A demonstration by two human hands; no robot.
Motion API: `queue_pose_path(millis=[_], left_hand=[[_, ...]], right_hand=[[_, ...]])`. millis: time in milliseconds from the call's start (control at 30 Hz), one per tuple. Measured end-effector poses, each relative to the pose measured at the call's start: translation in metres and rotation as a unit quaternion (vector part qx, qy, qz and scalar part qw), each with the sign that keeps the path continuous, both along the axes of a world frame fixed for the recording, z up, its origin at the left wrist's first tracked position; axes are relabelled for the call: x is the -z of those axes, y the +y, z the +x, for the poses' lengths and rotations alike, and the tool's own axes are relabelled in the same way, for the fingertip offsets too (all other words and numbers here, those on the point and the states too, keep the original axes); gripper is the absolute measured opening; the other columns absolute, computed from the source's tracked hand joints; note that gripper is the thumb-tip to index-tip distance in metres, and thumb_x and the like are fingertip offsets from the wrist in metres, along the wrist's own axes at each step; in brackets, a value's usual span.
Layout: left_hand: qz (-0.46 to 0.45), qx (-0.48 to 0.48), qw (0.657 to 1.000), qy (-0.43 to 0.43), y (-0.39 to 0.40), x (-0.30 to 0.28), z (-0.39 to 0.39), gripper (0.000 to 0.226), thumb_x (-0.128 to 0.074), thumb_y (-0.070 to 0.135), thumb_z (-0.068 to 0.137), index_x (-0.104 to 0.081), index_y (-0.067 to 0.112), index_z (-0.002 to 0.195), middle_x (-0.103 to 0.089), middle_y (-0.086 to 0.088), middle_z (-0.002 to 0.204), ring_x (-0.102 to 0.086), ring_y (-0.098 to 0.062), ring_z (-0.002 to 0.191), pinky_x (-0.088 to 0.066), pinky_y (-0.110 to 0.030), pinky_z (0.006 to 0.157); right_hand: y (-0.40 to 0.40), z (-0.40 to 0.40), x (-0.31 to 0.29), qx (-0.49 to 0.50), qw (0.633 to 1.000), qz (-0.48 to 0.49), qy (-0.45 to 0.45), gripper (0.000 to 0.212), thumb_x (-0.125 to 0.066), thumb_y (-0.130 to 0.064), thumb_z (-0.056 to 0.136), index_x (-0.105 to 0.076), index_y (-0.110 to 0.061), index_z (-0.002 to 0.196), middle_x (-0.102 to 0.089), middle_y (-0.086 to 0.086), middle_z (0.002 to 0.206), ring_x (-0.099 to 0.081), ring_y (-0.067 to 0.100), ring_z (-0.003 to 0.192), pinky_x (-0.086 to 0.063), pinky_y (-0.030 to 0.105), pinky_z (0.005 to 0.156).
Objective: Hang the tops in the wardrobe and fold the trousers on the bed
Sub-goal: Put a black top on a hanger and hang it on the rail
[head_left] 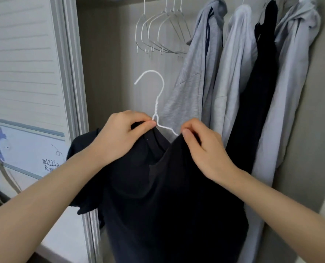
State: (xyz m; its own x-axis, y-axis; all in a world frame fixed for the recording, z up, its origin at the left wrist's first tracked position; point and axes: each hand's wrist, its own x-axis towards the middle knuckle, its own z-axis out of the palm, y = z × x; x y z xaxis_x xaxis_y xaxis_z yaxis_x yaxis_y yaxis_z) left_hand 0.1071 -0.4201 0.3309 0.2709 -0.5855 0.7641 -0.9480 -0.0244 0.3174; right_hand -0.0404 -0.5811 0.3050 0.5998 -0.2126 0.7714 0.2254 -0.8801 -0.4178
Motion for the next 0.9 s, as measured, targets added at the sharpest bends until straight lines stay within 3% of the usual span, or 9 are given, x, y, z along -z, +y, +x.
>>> queue_pose_path(millis=[67, 167, 267, 400, 500, 633, 700, 800, 900], left_hand=[[0.018, 0.017, 0.999, 0.030, 0.009, 0.003, 0.007, 0.017, -0.064, 0.037, 0.088, -0.074, 0.024, 0.087, -0.071, 0.016, 0.082, -0.064, -0.004, 0.084, -0.044, -0.013, 0.077], [0.034, 0.003, 0.998, 0.058, 0.025, 0.012, 0.026, 0.028, -0.061, 0.046, 0.082, -0.072, 0.020, 0.077, -0.067, 0.005, 0.071, -0.061, -0.014, 0.071, -0.044, -0.020, 0.069], [-0.011, -0.012, 0.995, 0.101, 0.034, 0.017, 0.039, 0.014, -0.066, 0.032, 0.086, -0.069, 0.025, 0.074, -0.066, 0.006, 0.070, -0.058, -0.009, 0.067, -0.040, -0.013, 0.065], [-0.032, -0.020, 0.992, 0.119, 0.036, 0.014, 0.046, 0.019, -0.063, 0.023, 0.092, -0.069, 0.031, 0.076, -0.065, 0.008, 0.070, -0.055, -0.002, 0.066, -0.038, -0.008, 0.063], [-0.047, -0.027, 0.990, 0.132, 0.039, 0.010, 0.053, 0.019, -0.061, 0.026, 0.094, -0.071, 0.031, 0.078, -0.068, 0.009, 0.073, -0.058, -0.001, 0.069, -0.039, -0.007, 0.064], [-0.066, -0.034, 0.986, 0.150, 0.046, 0.008, 0.065, 0.018, -0.062, 0.027, 0.094, -0.073, 0.031, 0.081, -0.071, 0.005, 0.077, -0.062, -0.006, 0.073, -0.042, -0.011, 0.067], [-0.078, -0.038, 0.983, 0.159, 0.050, 0.008, 0.069, 0.017, -0.062, 0.026, 0.093, -0.074, 0.028, 0.081, -0.070, -0.001, 0.076, -0.061, -0.013, 0.073, -0.042, -0.012, 0.066], [-0.099, -0.043, 0.979, 0.174, 0.057, 0.008, 0.073, 0.018, -0.063, 0.026, 0.092, -0.073, 0.025, 0.078, -0.069, -0.004, 0.075, -0.057, -0.006, 0.068, -0.040, -0.009, 0.063], [-0.109, -0.047, 0.976, 0.182, 0.064, 0.009, 0.077, 0.018, -0.063, 0.025, 0.092, -0.074, 0.026, 0.078, -0.069, -0.002, 0.075, -0.056, 0.000, 0.066, -0.041, -0.006, 0.062]], right_hand=[[-0.009, -0.004, -0.005, -0.021, 0.998, 0.040, -0.032, 0.019, -0.052, -0.016, 0.094, -0.056, -0.013, 0.076, -0.057, 0.004, 0.069, -0.055, 0.021, 0.066, -0.045, 0.032, 0.066], [-0.025, -0.016, -0.012, -0.021, 0.998, 0.050, -0.038, 0.020, -0.057, -0.009, 0.092, -0.059, -0.009, 0.072, -0.060, 0.004, 0.067, -0.057, 0.014, 0.064, -0.047, 0.024, 0.065], [-0.036, -0.026, -0.019, -0.012, 0.999, 0.033, -0.027, 0.017, -0.060, -0.013, 0.091, -0.062, -0.013, 0.074, -0.062, 0.000, 0.071, -0.058, 0.008, 0.067, -0.044, 0.017, 0.067], [-0.046, -0.034, -0.022, 0.015, 0.997, -0.081, 0.008, 0.008, -0.064, -0.028, 0.085, -0.060, -0.021, 0.084, -0.057, -0.007, 0.081, -0.055, 0.008, 0.078, -0.041, 0.013, 0.073], [-0.055, -0.039, -0.022, 0.010, 0.988, -0.145, 0.047, 0.022, -0.068, -0.009, 0.083, -0.061, -0.025, 0.096, -0.056, -0.009, 0.094, -0.058, 0.015, 0.092, -0.048, 0.020, 0.084], [-0.056, -0.040, -0.023, -0.056, 0.997, -0.034, 0.051, 0.035, -0.067, 0.001, 0.084, -0.064, -0.031, 0.098, -0.067, -0.006, 0.097, -0.065, 0.016, 0.099, -0.052, 0.023, 0.089], [-0.055, -0.036, -0.024, -0.071, 0.996, 0.022, 0.047, 0.031, -0.071, -0.004, 0.081, -0.067, -0.030, 0.098, -0.069, -0.006, 0.100, -0.066, 0.015, 0.102, -0.052, 0.024, 0.091], [-0.055, -0.033, -0.023, 0.013, 0.997, 0.017, 0.075, 0.028, -0.073, -0.037, 0.072, -0.066, -0.035, 0.099, -0.069, -0.017, 0.102, -0.063, -0.001, 0.102, -0.048, 0.013, 0.089], [-0.048, -0.031, -0.021, 0.061, 0.994, -0.029, 0.085, 0.008, -0.070, -0.031, 0.080, -0.067, -0.038, 0.081, -0.069, -0.023, 0.080, -0.063, -0.008, 0.079, -0.043, 0.005, 0.073]])
